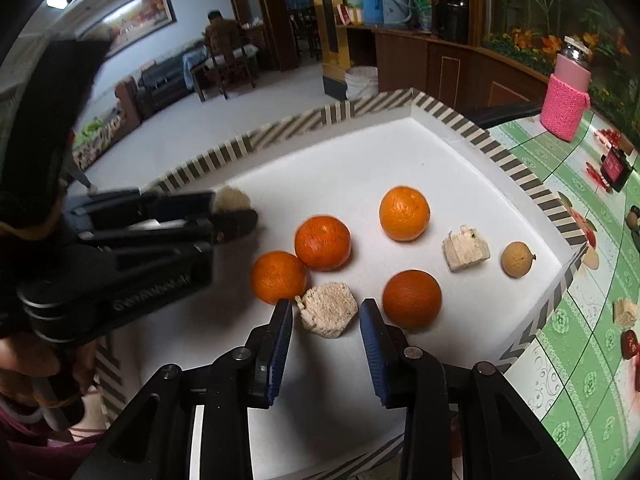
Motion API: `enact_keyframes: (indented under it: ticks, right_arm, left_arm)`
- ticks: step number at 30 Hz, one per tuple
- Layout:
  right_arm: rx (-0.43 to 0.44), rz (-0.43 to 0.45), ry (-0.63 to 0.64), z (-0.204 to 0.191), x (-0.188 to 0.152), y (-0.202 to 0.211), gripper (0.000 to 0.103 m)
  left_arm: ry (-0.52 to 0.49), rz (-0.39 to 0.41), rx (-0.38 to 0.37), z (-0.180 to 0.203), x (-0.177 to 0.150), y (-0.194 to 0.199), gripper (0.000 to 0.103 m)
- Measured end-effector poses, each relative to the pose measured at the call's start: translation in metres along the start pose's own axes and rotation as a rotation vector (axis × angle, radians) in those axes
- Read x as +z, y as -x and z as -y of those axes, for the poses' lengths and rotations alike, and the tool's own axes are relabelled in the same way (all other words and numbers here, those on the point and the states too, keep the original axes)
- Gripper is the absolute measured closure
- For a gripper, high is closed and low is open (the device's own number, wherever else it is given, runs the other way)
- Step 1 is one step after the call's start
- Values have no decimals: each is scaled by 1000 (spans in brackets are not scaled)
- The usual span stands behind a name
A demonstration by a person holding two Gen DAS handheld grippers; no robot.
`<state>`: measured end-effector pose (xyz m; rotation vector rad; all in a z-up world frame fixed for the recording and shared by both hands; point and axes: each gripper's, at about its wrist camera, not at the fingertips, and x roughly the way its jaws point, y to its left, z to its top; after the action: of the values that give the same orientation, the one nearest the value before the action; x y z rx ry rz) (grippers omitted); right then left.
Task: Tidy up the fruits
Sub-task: 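Carry both beige cubes over the white tray and open both tools, then move both open tools from the tray back over the table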
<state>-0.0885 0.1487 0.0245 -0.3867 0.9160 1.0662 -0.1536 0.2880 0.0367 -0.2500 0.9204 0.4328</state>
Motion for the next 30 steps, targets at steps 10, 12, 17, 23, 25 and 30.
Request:
enact_keyframes:
  ticks: [10,12,17,23,25,30]
  right_arm:
    - [46,76,-99,17,-6,24,68]
    - [46,83,-121,21,-8,28,68]
    - [45,110,-150,29,-13,40,68]
    - [42,152,-200,44,-23,60,68]
    - [37,162,-223,51,-28,66,68]
    - [7,187,-265,65,-41,84,67]
  left_arm:
    - [53,58,-19,-7,6,16,31]
    - [48,54,-22,-4,6,17,31]
    - [47,72,-24,2,7,25,31]
    - [33,95,-31,15,8,33,31]
    - [28,97,-40,22,8,35,31]
    - [-12,108,-73,49,9,41,31]
